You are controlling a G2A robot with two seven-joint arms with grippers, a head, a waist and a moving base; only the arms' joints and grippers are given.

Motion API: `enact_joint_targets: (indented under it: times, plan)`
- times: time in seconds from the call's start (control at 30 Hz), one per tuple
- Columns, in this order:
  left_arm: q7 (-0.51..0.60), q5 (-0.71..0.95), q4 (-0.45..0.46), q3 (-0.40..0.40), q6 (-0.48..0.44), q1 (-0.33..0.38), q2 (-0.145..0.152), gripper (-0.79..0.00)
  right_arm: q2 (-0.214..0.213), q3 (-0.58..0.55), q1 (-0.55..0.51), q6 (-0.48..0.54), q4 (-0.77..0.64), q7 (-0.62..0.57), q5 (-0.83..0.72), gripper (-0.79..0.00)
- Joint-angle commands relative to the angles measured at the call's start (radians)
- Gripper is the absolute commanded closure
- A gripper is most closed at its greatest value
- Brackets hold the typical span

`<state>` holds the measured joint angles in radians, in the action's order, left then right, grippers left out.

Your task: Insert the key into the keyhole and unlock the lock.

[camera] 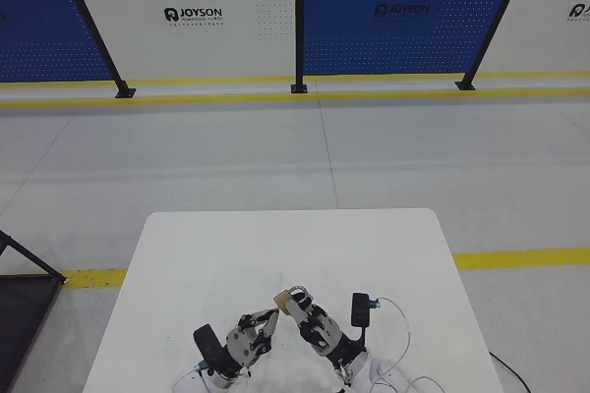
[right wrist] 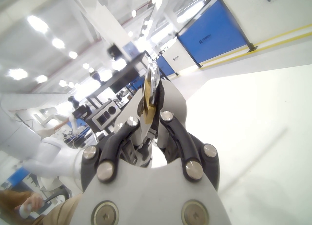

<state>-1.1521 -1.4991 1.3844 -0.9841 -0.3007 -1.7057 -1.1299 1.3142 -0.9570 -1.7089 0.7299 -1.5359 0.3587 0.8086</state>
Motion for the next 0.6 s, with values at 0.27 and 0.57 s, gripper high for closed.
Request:
enact_joint_targets:
  times: [0.27, 0.57]
  plan:
    - [-0.024, -0.116, -0.019, -0.002, 0.183, 0.016, -0.003, 0.0, -0.002, 0.004, 0.004, -0.003, 0.002, -0.001, -0.007, 0.0]
    - [-0.035, -0.226, -0.035, -0.01, 0.365, 0.026, -0.005, 0.0, -0.004, 0.007, 0.006, -0.004, 0.002, -0.002, -0.014, 0.0]
